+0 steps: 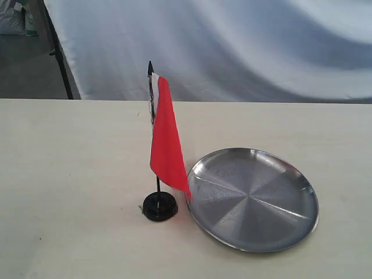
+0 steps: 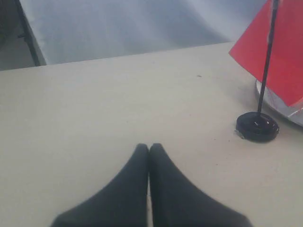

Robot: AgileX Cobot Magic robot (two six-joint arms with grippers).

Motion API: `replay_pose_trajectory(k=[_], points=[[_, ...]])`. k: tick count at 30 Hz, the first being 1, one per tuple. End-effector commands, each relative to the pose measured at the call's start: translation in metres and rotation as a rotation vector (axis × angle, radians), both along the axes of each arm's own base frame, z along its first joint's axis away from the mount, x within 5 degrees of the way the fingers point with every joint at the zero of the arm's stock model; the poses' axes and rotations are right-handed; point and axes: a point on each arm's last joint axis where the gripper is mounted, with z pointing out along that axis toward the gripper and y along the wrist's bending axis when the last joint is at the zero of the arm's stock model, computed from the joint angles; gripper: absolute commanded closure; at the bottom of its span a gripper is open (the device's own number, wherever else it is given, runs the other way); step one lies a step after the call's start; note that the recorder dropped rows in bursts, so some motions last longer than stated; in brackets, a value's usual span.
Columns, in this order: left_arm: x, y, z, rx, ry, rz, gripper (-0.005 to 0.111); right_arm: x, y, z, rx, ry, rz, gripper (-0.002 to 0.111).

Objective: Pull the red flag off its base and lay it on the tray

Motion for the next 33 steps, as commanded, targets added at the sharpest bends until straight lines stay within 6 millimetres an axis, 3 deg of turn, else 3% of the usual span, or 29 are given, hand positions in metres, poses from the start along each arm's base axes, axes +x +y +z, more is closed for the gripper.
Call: replay_pose_trajectory(k=[1, 6, 11, 18, 33], points=[[0.001, 0.001, 0.001, 0.033, -0.029, 0.002, 0.107, 0.000, 0.000, 0.002, 0.000, -0.011, -0.003, 0.109], [0.003, -0.001, 0.016, 0.054, -0.198, -0.022, 0.107, 0.000, 0.000, 0.002, 0.000, -0.011, -0.003, 0.109], [0.002, -0.004, 0.027, -0.068, -0.306, -0.033, 0.107, 0.000, 0.000, 0.002, 0.000, -0.011, -0.003, 0.109], [-0.001, -0.006, 0.045, -0.580, -0.415, -0.064, 0.107, 0.000, 0.000, 0.002, 0.000, -0.011, -0.003, 0.109], [-0.004, -0.007, 0.055, -0.622, -0.515, -0.110, 0.107, 0.000, 0.000, 0.002, 0.000, -0.011, -0.003, 0.109]])
